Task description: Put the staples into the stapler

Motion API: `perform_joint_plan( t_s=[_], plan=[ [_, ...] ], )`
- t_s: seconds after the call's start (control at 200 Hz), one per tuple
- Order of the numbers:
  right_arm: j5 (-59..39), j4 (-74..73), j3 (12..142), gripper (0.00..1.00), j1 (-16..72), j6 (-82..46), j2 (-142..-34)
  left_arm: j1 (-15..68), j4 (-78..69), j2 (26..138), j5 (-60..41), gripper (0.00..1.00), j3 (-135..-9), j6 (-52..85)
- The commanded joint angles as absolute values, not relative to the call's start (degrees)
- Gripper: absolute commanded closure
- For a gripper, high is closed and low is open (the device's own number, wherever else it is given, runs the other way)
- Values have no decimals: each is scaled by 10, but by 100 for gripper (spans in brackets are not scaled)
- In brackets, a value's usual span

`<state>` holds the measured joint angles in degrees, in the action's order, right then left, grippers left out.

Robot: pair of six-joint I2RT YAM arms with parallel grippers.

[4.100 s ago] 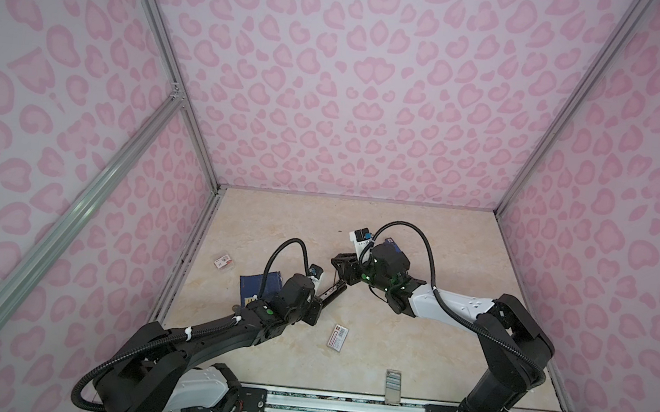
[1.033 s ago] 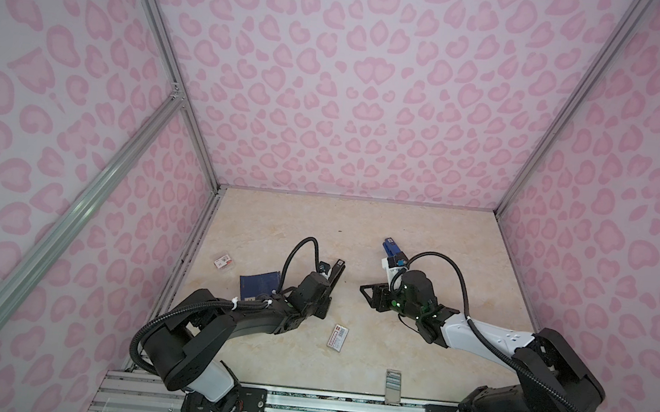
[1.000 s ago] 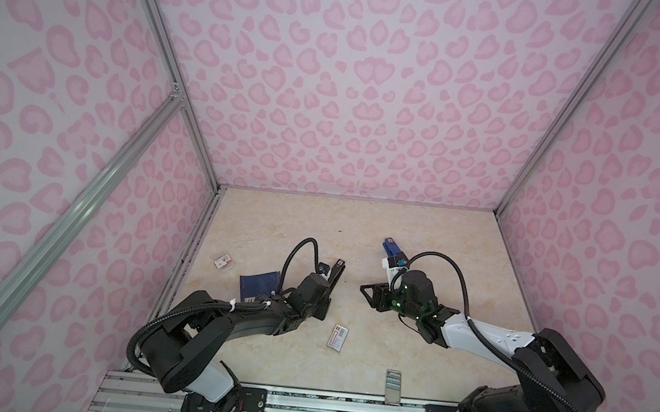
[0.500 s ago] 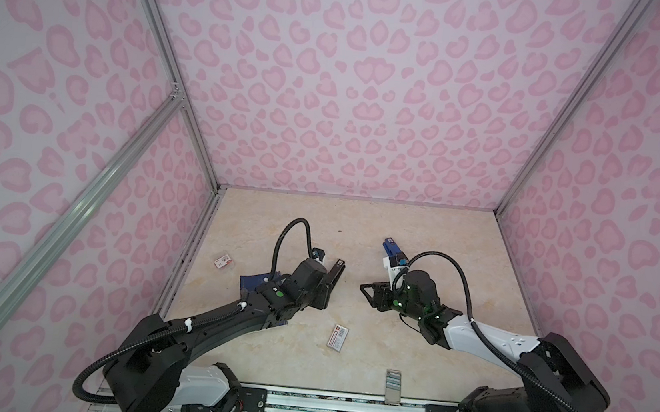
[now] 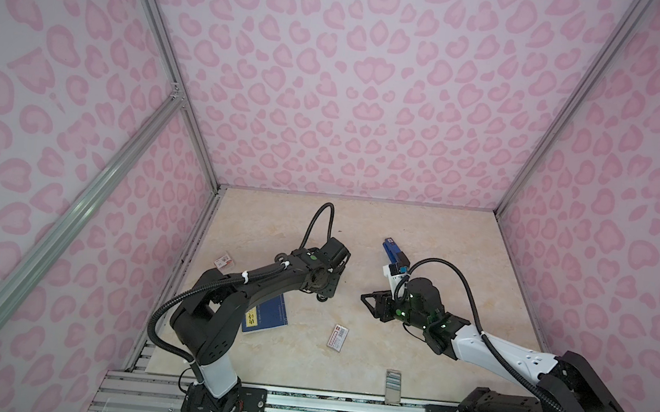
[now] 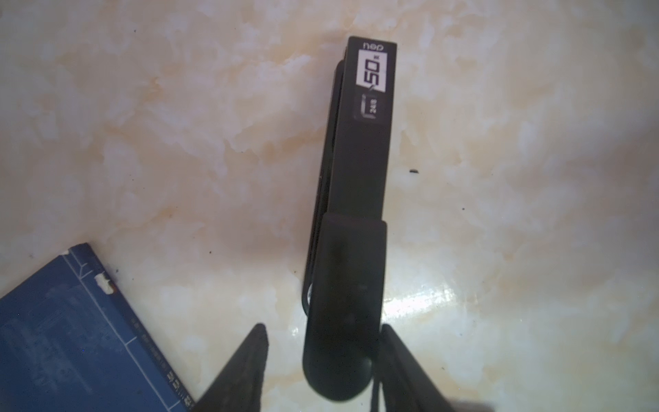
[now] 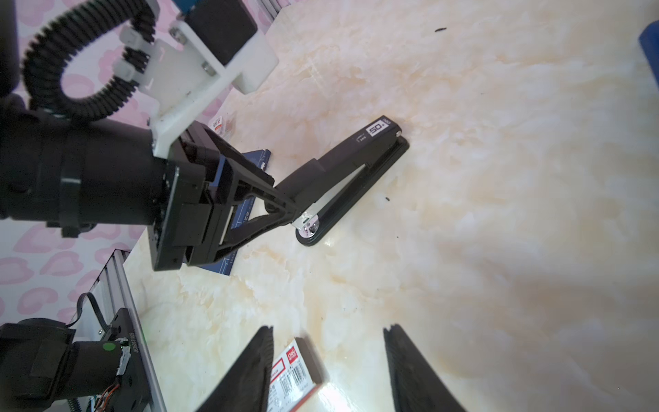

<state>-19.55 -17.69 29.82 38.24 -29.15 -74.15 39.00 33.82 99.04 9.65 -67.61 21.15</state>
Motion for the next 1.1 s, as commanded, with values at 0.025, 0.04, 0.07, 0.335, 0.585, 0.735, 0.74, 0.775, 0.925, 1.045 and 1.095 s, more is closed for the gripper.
perform_joint_plan(
  t_s=[0.025,0.04,0.07,0.335,0.585,0.735,0.74,0.775,0.925,1.045,1.095],
  plan=[
    [-192,-183,294,47,383,-294,-744,389,369,1010,95,68,-688,200],
    [-191,-183,294,47,383,-294,-744,389,369,1011,94,70,-688,200],
    [-191,-183,294,47,383,-294,-744,389,367,1012,91,73,-686,200],
    [-190,-188,299,48,384,-296,-755,389,352,1029,79,86,-663,203],
    [-186,-181,301,48,383,-295,-746,389,351,1037,81,87,-665,203],
    [-183,-175,301,48,383,-295,-735,386,353,1029,80,86,-681,207],
    [-183,-174,301,48,384,-295,-735,386,353,1029,79,86,-683,207],
    [-182,-173,300,48,382,-295,-731,383,354,1030,77,86,-691,208],
    [-173,-170,288,48,372,-300,-703,372,364,1049,73,86,-739,210],
    [-166,-162,274,48,360,-304,-670,363,370,1079,77,86,-792,208],
    [-160,-155,268,48,358,-304,-655,358,374,1093,77,86,-813,207]
  ],
)
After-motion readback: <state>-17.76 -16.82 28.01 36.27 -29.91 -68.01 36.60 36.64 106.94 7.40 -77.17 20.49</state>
